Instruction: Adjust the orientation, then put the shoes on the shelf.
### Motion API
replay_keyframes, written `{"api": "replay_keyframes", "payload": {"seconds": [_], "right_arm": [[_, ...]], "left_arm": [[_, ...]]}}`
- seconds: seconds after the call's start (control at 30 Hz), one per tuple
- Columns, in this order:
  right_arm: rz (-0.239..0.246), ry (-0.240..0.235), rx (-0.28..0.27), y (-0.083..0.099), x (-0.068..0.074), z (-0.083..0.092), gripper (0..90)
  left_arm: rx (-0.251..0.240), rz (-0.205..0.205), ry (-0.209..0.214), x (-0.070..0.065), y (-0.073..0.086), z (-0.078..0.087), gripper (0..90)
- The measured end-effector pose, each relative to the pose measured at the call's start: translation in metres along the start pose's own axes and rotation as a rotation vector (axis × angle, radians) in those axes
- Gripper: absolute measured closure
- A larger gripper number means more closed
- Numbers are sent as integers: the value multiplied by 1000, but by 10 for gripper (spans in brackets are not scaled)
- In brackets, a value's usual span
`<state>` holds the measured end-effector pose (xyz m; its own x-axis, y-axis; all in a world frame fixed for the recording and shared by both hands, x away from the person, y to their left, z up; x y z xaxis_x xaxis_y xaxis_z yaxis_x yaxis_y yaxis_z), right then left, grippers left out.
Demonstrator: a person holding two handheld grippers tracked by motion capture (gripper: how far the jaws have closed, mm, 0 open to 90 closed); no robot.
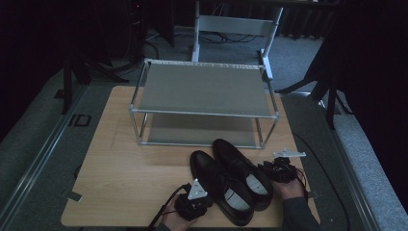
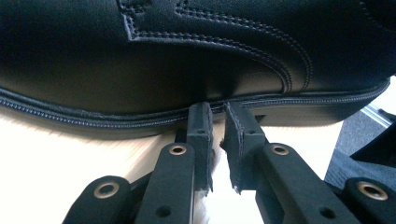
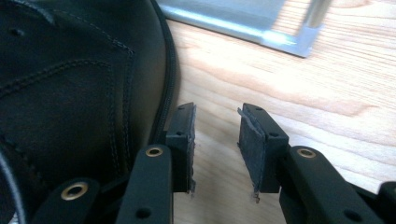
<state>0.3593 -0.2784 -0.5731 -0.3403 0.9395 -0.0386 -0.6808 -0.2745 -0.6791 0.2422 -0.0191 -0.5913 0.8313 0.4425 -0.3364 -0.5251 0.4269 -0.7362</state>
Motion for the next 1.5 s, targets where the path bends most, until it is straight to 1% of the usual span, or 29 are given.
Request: {"api": "replay_keyframes", "payload": {"seconds": [0.17,0.27,0.33,0.37,0.4,0.43,0.5,0.53,0.57,0.6,0.63,0.67,0.7,0.77,0.83,0.87,0.9,0.93,0.97,1.03,1.07,1.17,1.2,1.23,1.27,1.3,1.33,1.5], "right_arm": [[-28,13,-3,0,-9,0,652],[-28,22,-1,0,-12,0,627],[-22,36,-6,0,-13,3,613],[-20,47,-8,0,-14,5,609],[-19,57,-10,-1,-14,8,609],[-20,61,-12,-1,-14,10,609],[-24,63,-19,-1,-16,18,612],[-23,63,-23,-1,-16,21,615],[-20,67,-27,-2,-16,25,615],[-20,67,-27,-2,-16,25,615],[-16,61,-42,-3,-16,31,609],[-14,59,-49,-4,-16,33,603],[-14,59,-49,-4,-16,33,603],[-10,47,-77,-5,-13,43,593],[-16,43,-90,-5,-12,49,586],[-16,43,-90,-5,-12,49,586],[-27,35,-107,-5,-10,56,573],[-27,35,-107,-5,-10,56,573],[-36,22,-120,-5,-7,62,552],[-38,18,-122,-5,-6,65,551],[-36,9,-135,-5,-2,72,534],[-20,-7,-141,-5,5,81,502],[-11,-12,-145,-6,9,84,495],[-11,-12,-145,-6,9,84,495],[-3,-17,-150,-6,13,88,477],[-3,-17,-150,-6,13,88,477],[5,-25,-156,-6,18,92,463],[11,-40,-161,-5,26,99,441]], "left_arm": [[-5,-9,8,-2,-4,-6,814],[-1,-21,20,-1,-3,-5,813],[-11,-18,39,-1,-2,-5,787],[-10,-17,39,-1,-1,-5,768],[-2,-22,25,0,-1,-4,742],[7,-25,-5,1,0,-1,728],[-12,-14,-9,4,0,6,711],[-21,-13,-21,6,0,11,703],[-20,-18,-36,8,0,15,693],[-20,-18,-36,8,0,15,688],[-22,-18,-56,13,1,24,683],[-25,-18,-73,17,2,29,680],[-25,-18,-73,17,2,29,676],[-35,-10,-102,25,4,38,675],[-40,-10,-118,30,4,43,671],[-40,-10,-118,30,4,43,671],[-50,-9,-131,33,5,48,670],[-50,-9,-131,33,5,48,668],[-63,-5,-146,36,6,51,666],[-63,-5,-146,36,6,51,665],[-68,0,-175,41,9,56,663],[-74,10,-201,47,10,60,657],[-77,13,-205,48,10,61,655],[-77,13,-205,48,10,61,655],[-80,19,-217,51,10,64,655],[-80,19,-217,51,10,64,655],[-86,25,-225,54,11,66,656],[-96,32,-239,57,10,71,653]]}}
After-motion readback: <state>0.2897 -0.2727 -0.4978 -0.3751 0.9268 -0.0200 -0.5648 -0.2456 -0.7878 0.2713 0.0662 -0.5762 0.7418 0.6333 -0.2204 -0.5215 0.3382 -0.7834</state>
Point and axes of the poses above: each handheld gripper's, and its own axes: z roughly backward along the jaws, y roughly out of its underside, x roughly to its left, the point moved 6 cm from there along -z, roughly forward along the jaws, and after that the axes turned 12 degrees about y, right-handed, at the moved point
